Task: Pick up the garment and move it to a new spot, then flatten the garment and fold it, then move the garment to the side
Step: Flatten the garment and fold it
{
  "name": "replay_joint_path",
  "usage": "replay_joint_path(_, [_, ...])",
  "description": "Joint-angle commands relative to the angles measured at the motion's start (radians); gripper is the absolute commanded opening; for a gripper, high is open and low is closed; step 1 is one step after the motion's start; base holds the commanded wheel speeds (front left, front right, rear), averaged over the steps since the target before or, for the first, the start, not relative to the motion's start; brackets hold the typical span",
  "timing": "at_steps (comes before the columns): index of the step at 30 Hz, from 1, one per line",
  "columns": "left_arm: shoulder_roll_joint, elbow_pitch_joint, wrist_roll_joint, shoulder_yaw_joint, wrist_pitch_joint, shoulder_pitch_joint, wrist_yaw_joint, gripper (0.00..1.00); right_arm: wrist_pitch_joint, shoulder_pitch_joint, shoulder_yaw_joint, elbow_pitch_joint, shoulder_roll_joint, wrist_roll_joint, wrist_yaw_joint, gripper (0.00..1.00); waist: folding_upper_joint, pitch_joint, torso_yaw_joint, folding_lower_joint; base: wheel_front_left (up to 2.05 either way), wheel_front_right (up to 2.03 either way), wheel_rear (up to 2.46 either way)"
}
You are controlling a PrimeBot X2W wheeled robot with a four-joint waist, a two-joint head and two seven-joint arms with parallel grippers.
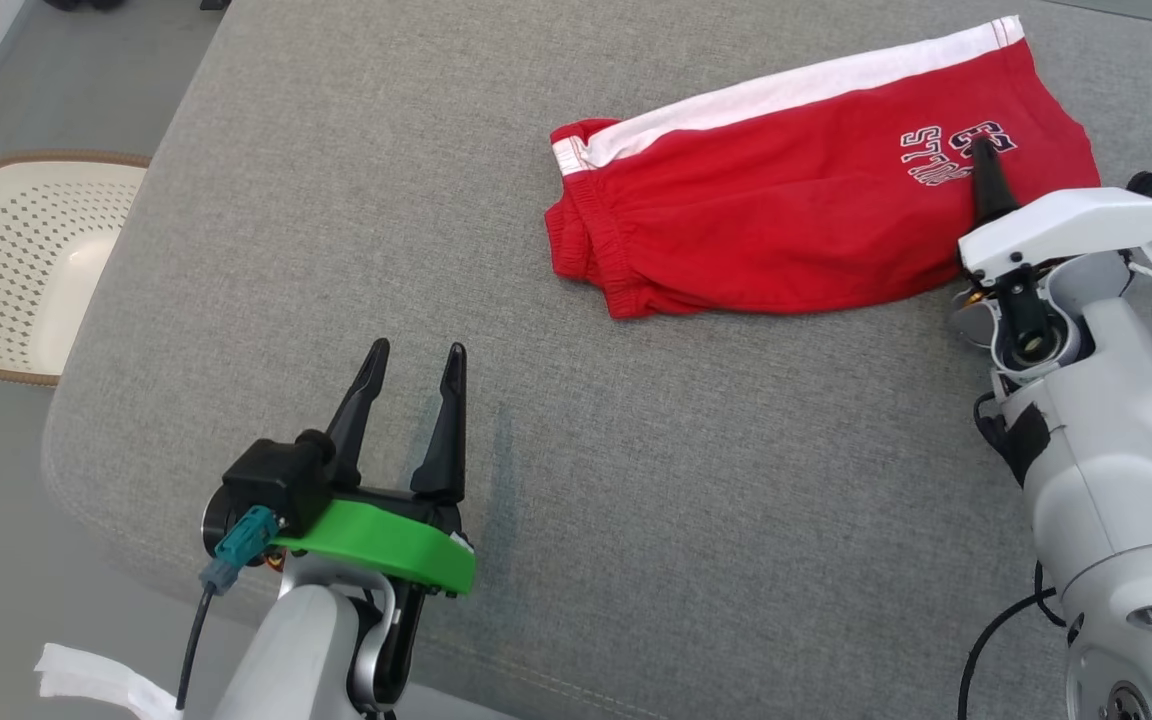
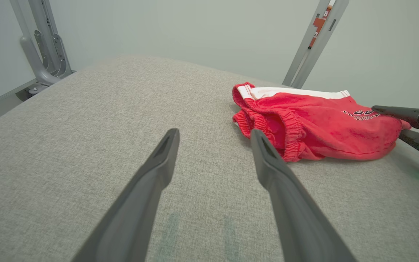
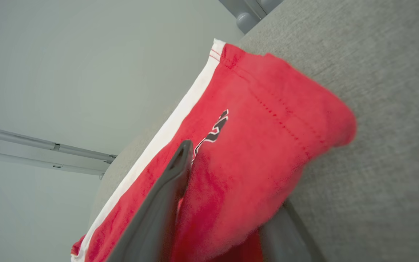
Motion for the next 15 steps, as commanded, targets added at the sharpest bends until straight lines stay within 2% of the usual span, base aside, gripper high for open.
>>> replay_joint_path(1, [0.001, 0.007, 0.014, 0.009, -0.003, -0.013, -0.005, 1.0, -0.008, 0.056, 0.014, 0.018, 0.016, -0.006, -0.001, 0.0, 0.0, -0.014, -0.016, 0.0, 0.0, 0.0, 0.0])
replay_joint_path(15, [0.001, 0.016, 0.035, 0.051, -0.003, 0.021, -0.012, 1.0, -0.092, 0.14, 0.104, -0.048, 0.002, -0.035, -0.001, 0.0, 0.0, -0.094, -0.122, 0.0, 0.0, 0.0, 0.0])
